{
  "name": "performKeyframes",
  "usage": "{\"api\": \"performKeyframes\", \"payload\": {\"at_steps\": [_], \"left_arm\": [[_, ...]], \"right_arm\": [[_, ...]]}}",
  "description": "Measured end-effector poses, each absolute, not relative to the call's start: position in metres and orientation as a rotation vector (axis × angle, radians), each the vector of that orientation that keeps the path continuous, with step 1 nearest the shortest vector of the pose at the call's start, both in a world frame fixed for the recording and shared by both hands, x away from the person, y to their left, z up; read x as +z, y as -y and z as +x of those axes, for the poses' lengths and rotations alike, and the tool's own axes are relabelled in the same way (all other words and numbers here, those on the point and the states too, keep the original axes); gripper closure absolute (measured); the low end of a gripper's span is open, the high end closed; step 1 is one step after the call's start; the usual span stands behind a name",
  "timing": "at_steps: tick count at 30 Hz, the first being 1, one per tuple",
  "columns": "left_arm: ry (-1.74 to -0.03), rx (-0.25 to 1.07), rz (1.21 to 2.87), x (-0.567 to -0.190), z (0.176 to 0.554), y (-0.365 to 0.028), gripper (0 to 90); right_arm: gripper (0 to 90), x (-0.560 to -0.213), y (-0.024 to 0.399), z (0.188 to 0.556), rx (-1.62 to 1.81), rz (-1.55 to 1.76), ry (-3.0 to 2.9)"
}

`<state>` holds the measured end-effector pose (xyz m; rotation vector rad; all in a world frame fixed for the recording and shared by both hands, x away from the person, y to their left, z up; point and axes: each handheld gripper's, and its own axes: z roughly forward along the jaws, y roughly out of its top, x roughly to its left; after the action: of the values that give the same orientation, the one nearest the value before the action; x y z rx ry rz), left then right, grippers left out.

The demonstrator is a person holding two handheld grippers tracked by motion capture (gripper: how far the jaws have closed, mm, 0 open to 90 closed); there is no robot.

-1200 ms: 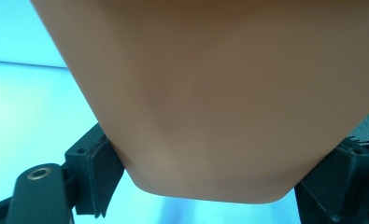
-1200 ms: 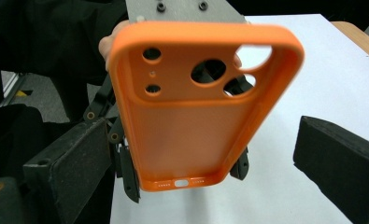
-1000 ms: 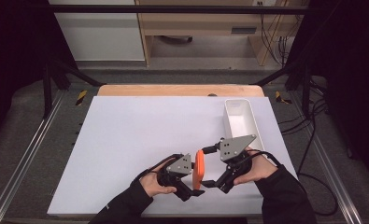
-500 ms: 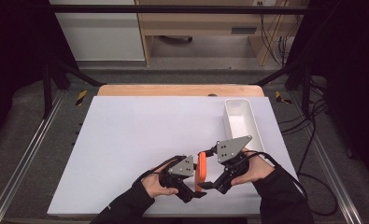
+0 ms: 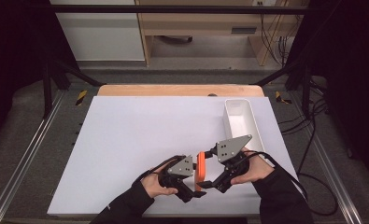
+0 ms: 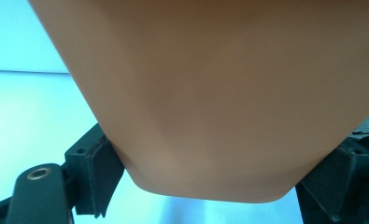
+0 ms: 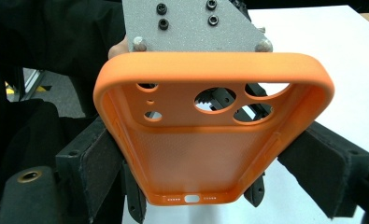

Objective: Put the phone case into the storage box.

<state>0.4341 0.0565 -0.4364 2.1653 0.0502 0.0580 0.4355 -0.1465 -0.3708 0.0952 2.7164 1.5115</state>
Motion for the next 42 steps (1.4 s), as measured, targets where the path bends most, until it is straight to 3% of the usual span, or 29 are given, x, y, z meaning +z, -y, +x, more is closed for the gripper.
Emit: {"api": "performKeyframes", "payload": {"at_steps": [15,22,42], "left_arm": [[-0.066,0.051,2.165,-0.438,0.435,-0.056,14.4],[-0.095,0.058,2.165,-0.436,0.435,-0.061,4.9],[-0.343,0.18,2.031,-0.422,0.444,-0.117,0.2]], "right_arm": [[16.4,-0.372,0.145,0.436,1.494,0.103,-2.725],[16.3,-0.37,0.148,0.438,1.478,0.128,-2.714],[16.0,-0.363,0.167,0.447,1.467,0.298,-2.607]]}}
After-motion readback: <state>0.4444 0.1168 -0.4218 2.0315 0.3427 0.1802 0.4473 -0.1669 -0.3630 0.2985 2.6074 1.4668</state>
